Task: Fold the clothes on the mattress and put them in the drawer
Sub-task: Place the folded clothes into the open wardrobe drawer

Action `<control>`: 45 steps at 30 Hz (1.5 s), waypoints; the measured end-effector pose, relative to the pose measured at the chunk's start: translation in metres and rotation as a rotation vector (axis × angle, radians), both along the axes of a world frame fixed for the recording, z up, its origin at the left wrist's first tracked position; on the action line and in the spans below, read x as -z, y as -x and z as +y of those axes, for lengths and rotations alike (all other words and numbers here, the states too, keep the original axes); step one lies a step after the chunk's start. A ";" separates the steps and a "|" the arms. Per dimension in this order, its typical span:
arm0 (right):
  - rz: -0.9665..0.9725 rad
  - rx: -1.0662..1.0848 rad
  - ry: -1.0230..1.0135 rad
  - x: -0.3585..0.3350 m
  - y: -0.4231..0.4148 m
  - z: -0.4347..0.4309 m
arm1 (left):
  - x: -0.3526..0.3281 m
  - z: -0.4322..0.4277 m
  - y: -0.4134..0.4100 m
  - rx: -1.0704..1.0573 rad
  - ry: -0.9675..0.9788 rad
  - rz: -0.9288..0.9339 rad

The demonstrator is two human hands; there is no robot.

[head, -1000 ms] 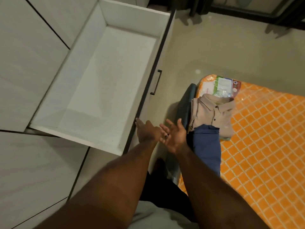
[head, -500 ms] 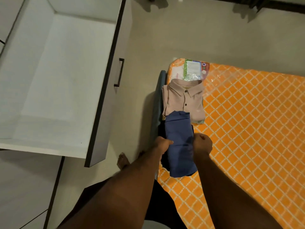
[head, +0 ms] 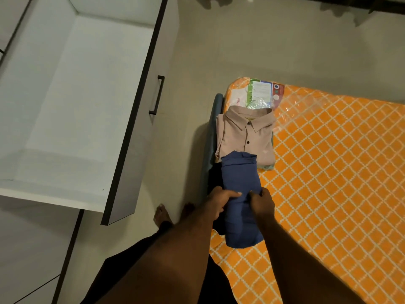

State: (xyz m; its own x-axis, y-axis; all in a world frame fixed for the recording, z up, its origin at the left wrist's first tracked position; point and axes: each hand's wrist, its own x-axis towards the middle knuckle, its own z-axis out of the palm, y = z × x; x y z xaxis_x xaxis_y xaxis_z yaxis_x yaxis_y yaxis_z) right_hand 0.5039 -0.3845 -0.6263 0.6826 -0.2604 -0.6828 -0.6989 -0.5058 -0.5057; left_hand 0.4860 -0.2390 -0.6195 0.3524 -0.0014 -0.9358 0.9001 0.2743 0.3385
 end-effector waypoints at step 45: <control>0.443 -1.144 -0.603 -0.150 -0.040 0.538 | -0.127 0.515 0.114 -1.229 0.032 -0.462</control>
State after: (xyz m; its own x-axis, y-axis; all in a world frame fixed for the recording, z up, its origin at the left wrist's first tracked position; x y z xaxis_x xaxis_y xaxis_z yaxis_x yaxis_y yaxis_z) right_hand 0.5435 0.1535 -0.4766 0.0097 0.7102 -0.7040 -0.2023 -0.6881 -0.6969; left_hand 0.3725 0.2762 -0.4922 0.4248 0.5283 -0.7351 -0.1378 0.8403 0.5242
